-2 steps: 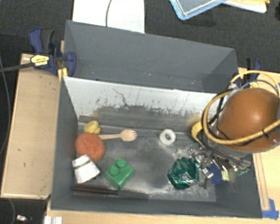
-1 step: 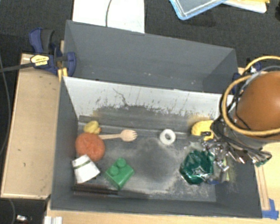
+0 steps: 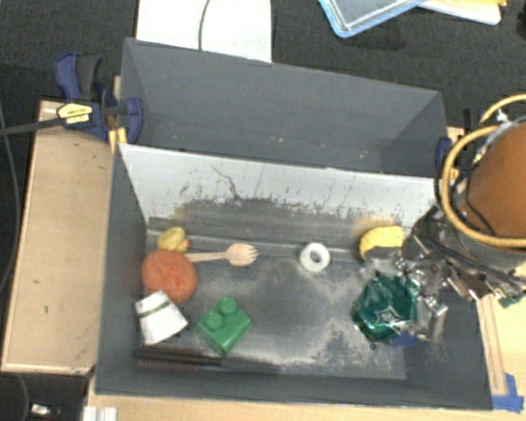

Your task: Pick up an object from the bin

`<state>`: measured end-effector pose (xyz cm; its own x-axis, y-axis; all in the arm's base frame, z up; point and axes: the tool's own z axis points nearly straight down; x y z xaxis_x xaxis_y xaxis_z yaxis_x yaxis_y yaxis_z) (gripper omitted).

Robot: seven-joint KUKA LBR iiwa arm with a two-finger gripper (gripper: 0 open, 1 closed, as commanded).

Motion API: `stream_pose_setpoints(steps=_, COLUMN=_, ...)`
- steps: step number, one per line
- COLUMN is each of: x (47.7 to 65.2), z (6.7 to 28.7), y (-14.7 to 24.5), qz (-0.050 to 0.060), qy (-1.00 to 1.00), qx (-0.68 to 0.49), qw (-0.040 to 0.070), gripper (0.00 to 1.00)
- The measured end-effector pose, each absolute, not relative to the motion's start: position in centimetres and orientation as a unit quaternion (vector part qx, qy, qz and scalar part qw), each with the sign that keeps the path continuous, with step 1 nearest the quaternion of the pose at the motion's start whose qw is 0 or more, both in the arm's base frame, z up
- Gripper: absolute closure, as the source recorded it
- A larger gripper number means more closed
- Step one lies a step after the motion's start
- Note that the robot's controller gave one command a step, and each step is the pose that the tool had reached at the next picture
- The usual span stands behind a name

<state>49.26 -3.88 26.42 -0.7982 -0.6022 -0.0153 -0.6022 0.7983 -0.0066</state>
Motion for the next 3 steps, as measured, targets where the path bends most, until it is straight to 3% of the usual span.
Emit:
stream_pose_setpoints(steps=1, x=49.5, z=23.9, y=-3.9, qz=-0.002, qy=0.950, qx=-0.311, qw=0.011, gripper=1.00)
stream_pose_setpoints(steps=2, x=47.9, z=23.0, y=-4.6, qz=-0.002, qy=0.949, qx=-0.314, qw=0.011, gripper=1.00)
stream_pose_setpoints(steps=3, x=49.0, z=21.4, y=-3.8, qz=-0.002, qy=0.947, qx=-0.321, qw=0.012, gripper=1.00)
